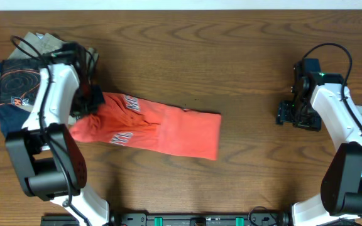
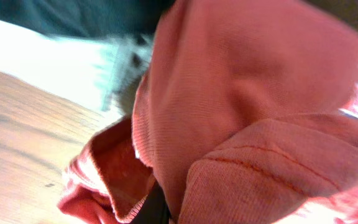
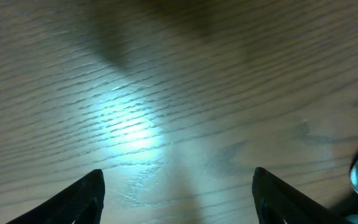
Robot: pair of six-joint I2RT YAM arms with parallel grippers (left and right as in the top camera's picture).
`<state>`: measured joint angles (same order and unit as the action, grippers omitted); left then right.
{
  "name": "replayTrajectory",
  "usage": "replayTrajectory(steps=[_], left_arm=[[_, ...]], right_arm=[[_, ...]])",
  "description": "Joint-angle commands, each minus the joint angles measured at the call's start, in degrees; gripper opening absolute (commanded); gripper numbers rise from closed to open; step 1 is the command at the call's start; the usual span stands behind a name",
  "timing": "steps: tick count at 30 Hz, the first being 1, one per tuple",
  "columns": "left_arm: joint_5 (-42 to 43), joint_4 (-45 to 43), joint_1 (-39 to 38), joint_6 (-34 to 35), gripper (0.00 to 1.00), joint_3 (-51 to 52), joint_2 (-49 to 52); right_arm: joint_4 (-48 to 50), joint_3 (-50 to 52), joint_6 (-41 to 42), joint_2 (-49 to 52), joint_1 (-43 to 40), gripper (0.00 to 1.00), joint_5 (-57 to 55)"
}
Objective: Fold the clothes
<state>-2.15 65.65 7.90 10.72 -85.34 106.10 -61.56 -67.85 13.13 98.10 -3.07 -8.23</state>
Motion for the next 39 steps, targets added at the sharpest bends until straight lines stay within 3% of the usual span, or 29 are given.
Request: replayTrajectory(steps=[1, 10, 20, 26, 39], left_arm=[[-2.2, 3.2, -3.4, 0.7, 0.06, -5.8, -2.4], [5.7, 5.5, -24.9, 1.8, 0.06, -8.5, -2.2], [5.8, 4.9, -46.9, 7.6, 0.06, -8.4, -0.9], [5.9, 5.3, -51.4, 9.2, 0.06, -8.4, 0.6], [6.3, 7.8, -52.0, 12.6, 0.06, -8.2, 1.0]], right_arm=[[0.0, 0.1, -0.6, 0.1, -0.9, 0.74, -1.0], [0.5, 0.1, -0.6, 0.1, -1.0, 0.74, -1.0], [0.7, 0.1, -0.6, 0.1, -1.0, 0.75, -1.0], [0.6, 0.1, -0.6, 0.1, -1.0, 0.75, -1.0], [0.5, 0.1, -1.7, 0.1, -1.0, 0.77, -1.0]])
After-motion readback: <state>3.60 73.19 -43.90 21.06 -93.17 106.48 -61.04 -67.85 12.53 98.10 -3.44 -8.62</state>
